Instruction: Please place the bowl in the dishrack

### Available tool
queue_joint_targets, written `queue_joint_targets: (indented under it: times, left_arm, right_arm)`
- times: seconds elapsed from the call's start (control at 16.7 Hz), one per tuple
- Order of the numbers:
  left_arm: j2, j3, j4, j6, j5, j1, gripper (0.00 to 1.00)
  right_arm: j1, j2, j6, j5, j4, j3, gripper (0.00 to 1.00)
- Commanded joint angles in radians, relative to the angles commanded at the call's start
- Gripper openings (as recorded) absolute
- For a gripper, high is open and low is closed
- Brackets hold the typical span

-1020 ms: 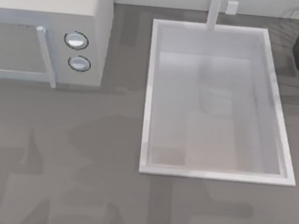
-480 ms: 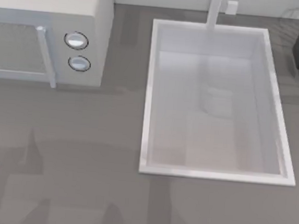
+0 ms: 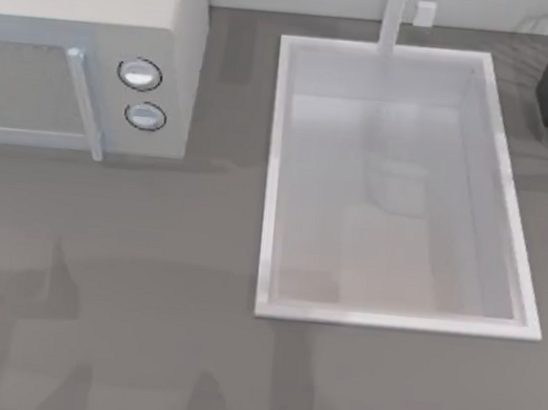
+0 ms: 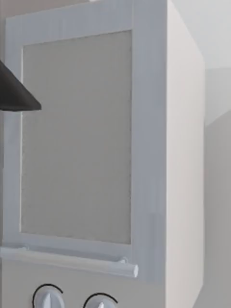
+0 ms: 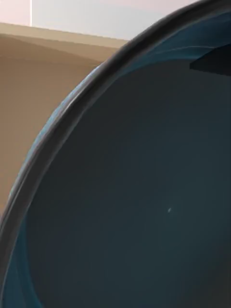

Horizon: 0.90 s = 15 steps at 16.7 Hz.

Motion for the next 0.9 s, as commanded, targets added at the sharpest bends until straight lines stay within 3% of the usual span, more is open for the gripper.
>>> queue_joint_targets:
  times: [0.24,0.9]
  left_arm:
    - [0.000,0.000,0.000,0.000,0.000,0.000,1.00]
    - [0.000,0.000,0.000,0.000,0.000,0.000,1.00]
  right_arm:
    - [0.043,0.146,0.000,0.053,0.150,-0.013,0.00]
    - [0.290,0.740,-0.002,0.304,0.903,-0.152,0.00]
